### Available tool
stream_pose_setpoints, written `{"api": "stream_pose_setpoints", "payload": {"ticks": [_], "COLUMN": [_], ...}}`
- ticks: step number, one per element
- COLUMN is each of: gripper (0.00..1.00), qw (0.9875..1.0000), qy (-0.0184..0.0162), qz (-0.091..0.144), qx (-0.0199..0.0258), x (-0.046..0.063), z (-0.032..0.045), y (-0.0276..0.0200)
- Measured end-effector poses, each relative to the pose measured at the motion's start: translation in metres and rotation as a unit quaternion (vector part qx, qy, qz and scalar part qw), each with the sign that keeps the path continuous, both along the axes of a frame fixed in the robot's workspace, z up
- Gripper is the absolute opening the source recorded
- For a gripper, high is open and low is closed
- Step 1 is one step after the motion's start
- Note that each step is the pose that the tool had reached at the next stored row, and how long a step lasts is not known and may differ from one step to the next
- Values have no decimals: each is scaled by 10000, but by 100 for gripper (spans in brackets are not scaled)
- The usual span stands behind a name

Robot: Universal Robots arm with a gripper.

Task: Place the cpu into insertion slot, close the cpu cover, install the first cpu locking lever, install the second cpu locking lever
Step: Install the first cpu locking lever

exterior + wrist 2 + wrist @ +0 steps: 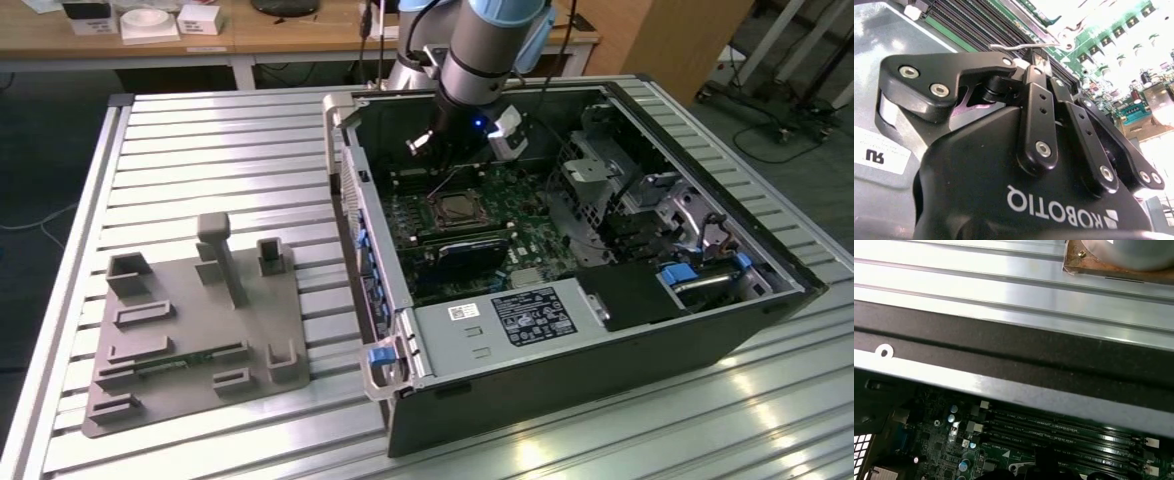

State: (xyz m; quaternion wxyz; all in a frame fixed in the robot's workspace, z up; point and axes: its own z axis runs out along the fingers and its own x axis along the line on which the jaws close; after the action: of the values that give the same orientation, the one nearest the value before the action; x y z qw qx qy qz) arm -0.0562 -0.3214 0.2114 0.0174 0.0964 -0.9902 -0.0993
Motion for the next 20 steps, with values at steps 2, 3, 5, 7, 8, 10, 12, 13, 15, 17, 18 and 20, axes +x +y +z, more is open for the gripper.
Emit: {"api": "stream_pose_setpoints", "payload": {"ticks": [2, 3, 5, 7, 8, 10, 12, 13, 15, 17, 18, 20], "gripper": [11, 11, 11, 11, 11, 11, 11, 11, 11, 11, 11, 11], "qw": [10000, 10000, 10000, 9999, 9999, 9999, 9999, 9999, 9999, 9999, 9999, 9999], "qy": [1, 1, 0, 0, 0, 0, 0, 0, 0, 0, 0, 1], "qz": [3, 5, 6, 6, 6, 6, 8, 8, 9, 10, 11, 12], "qx": [19, 42, 77, 100, 104, 106, 106, 106, 105, 106, 105, 104], "x": [1, 1, 1, 1, 2, 0, -13, -24, -58, -91, -101, -108], "z": [-9, -13, -22, -25, -25, -26, -26, -26, -25, -25, -24, -16], "y": [0, 0, 1, 2, 2, 2, 1, 1, 1, 1, 1, 1]}}
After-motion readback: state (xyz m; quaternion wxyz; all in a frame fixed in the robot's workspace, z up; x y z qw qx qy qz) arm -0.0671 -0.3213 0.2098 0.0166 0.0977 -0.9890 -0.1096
